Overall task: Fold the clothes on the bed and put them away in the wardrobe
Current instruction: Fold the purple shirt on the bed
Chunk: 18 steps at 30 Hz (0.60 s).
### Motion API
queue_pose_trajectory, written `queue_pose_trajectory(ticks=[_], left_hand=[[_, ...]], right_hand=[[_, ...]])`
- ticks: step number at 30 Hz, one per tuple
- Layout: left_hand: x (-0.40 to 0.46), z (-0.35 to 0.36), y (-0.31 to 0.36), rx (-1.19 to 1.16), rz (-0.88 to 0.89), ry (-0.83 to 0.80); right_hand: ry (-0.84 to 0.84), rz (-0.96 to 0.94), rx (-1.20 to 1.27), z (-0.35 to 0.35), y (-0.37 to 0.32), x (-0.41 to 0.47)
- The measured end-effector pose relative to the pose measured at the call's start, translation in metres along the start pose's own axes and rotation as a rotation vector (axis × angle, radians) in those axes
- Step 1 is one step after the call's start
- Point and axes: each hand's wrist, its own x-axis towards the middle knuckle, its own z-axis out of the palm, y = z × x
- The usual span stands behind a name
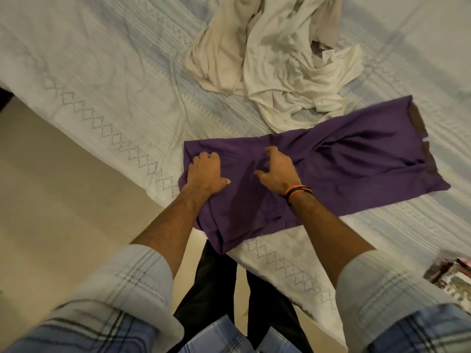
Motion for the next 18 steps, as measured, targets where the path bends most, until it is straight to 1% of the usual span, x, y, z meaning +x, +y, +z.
queue_pose_trajectory(ticks=[2,7,9,13,18], left_hand=[[-0.002,-0.009,0.016,-0.046,0.029,-0.04],[-0.007,-0.017,0.06,-0.159,0.087,-0.047],[-0.01,-0.02,0.088,-0.168,0.122,-0.046],[-0.012,-0.019,0.146,-0.208,0.169,-0.033],[-0.001,-0.009,0.207,-0.219,0.206,-0.051]], right_hand=[[0.033,0.0,0.037,-0.013,0.005,-0.008],[0.083,0.05,0.185,-0.037,0.027,-0.023],[0.118,0.077,0.259,-0.057,0.042,-0.029],[0.186,0.102,0.308,-0.096,0.082,-0.038],[0.23,0.169,0.374,-0.134,0.133,-0.036]])
